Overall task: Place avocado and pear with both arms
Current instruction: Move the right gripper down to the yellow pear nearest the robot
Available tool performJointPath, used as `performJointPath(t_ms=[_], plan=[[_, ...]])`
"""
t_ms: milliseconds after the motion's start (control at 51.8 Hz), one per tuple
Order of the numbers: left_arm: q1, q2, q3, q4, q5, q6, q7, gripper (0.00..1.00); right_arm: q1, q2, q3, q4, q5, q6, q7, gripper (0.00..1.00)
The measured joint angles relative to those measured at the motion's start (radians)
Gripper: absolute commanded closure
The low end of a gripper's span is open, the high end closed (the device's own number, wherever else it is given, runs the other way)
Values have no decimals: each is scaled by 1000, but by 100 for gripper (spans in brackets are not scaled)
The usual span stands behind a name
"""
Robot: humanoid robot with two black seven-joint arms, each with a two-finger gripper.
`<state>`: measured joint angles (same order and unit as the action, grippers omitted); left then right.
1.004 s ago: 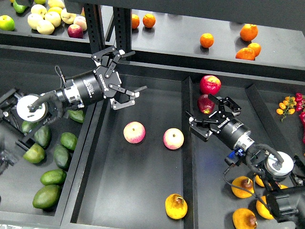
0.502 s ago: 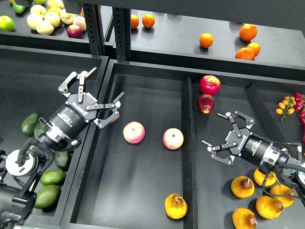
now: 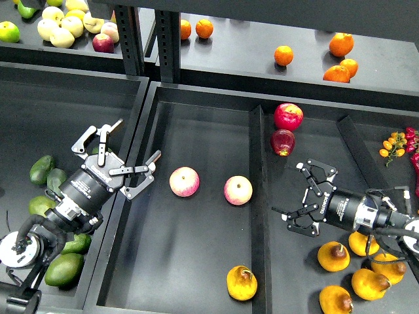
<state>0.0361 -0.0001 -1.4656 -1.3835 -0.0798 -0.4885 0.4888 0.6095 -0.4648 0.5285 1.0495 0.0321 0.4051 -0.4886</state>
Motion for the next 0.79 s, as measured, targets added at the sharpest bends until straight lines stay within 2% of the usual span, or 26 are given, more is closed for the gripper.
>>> performJointPath(t_ms=[367, 792], plan=[[6, 0, 24, 0, -2, 0, 0, 1, 85, 1, -245, -40, -28, 20, 0, 1], [5, 0, 38, 0, -3, 0, 0, 1, 113, 67, -372, -78, -30, 28, 0, 1]])
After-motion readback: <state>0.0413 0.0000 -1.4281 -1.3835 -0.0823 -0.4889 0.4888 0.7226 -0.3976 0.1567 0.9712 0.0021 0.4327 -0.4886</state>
